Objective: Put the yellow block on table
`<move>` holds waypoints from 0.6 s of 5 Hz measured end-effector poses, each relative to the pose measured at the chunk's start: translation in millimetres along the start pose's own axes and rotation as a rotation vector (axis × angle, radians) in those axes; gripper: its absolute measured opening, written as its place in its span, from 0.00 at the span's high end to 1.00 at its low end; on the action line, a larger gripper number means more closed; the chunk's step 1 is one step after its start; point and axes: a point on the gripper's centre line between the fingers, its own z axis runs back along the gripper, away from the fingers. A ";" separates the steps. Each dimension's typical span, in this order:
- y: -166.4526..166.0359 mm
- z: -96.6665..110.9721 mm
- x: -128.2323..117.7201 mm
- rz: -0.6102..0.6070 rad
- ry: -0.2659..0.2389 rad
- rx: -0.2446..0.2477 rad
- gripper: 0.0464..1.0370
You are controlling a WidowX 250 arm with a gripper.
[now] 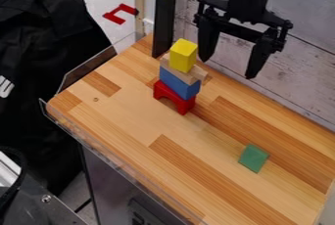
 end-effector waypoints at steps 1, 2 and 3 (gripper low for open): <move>0.7 -9.8 -1.3 0.003 0.035 0.007 0.04; 5.8 -2.9 4.0 0.000 0.014 0.025 0.04; 12.4 8.1 13.3 0.014 -0.025 0.037 0.04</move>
